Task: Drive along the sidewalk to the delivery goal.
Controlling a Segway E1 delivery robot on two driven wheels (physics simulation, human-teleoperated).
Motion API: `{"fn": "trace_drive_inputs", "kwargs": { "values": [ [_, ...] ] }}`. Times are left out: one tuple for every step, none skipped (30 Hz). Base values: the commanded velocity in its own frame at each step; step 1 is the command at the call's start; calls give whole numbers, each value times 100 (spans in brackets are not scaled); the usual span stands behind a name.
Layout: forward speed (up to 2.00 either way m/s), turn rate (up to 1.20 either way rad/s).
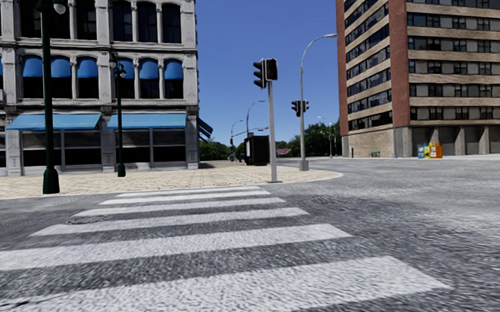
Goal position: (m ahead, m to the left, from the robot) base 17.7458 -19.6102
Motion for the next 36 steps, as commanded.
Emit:
{"fn": "trace_drive_inputs", "kwargs": {
  "values": [
    [115, 22],
    [116, 20],
    [116, 20],
    [124, 20],
    [138, 20],
    [145, 19],
    [145, 19],
    [150, 19],
    [156, 19],
    [165, 30],
    [165, 30],
    [169, 44],
    [171, 51],
    [172, 52],
    [173, 53],
    [173, 53],
    [175, 53],
    [177, 53],
    [178, 53],
    [178, 53],
    [180, 51],
    [184, 42],
    [190, 0],
    [190, 0],
    [200, 0],
    [200, 0],
    [200, 0],
    [200, 0],
    [200, 0],
    [200, 0],
    [200, 0],
    [200, 0],
    [200, 0],
    [200, 0],
    [200, 0],
    [200, 0]
  ]
}}
